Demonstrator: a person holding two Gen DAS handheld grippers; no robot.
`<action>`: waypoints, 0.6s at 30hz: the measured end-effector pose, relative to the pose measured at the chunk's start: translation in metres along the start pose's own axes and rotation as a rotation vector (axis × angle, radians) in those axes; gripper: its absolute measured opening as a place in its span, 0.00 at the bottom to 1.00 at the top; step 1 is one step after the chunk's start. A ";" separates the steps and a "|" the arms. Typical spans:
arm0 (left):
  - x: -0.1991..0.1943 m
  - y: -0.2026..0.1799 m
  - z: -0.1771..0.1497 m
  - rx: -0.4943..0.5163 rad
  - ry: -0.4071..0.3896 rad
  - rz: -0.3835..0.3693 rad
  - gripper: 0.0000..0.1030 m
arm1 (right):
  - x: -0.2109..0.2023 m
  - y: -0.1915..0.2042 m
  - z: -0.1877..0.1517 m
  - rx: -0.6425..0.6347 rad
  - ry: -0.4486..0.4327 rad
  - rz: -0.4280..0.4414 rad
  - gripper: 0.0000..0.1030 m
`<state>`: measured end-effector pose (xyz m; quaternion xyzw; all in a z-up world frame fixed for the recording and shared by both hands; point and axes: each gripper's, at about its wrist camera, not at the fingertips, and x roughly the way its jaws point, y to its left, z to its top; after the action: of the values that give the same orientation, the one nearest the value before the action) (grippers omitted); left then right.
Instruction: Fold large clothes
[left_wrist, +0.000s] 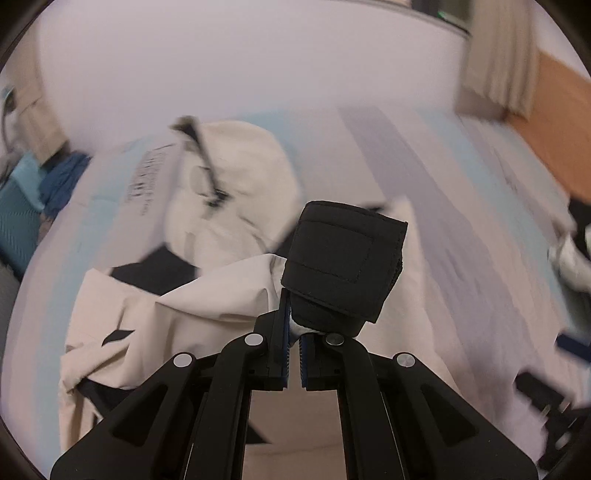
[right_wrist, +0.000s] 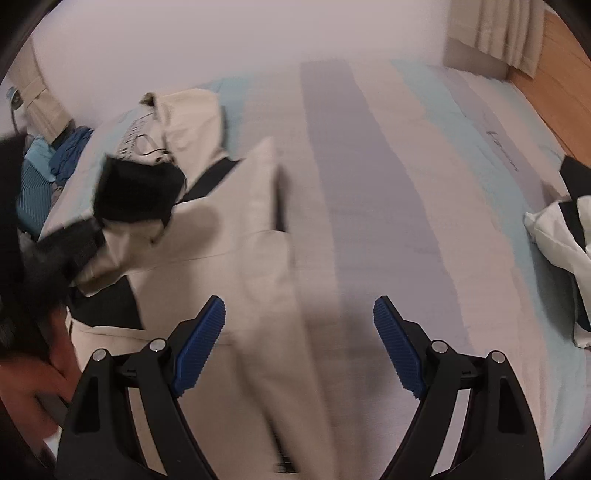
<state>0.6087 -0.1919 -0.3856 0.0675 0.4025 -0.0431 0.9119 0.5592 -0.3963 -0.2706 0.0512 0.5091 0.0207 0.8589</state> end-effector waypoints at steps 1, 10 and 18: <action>0.004 -0.011 -0.003 0.015 0.010 0.000 0.02 | 0.002 -0.005 0.000 0.004 0.005 -0.003 0.77; 0.045 -0.078 -0.036 0.154 0.126 0.055 0.06 | 0.014 -0.056 -0.002 0.035 0.025 -0.032 0.77; -0.007 -0.037 -0.051 0.143 0.150 -0.068 0.14 | 0.019 -0.040 0.013 0.064 0.038 0.044 0.77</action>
<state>0.5618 -0.2201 -0.4174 0.1220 0.4677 -0.0975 0.8700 0.5787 -0.4358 -0.2852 0.0894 0.5245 0.0240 0.8463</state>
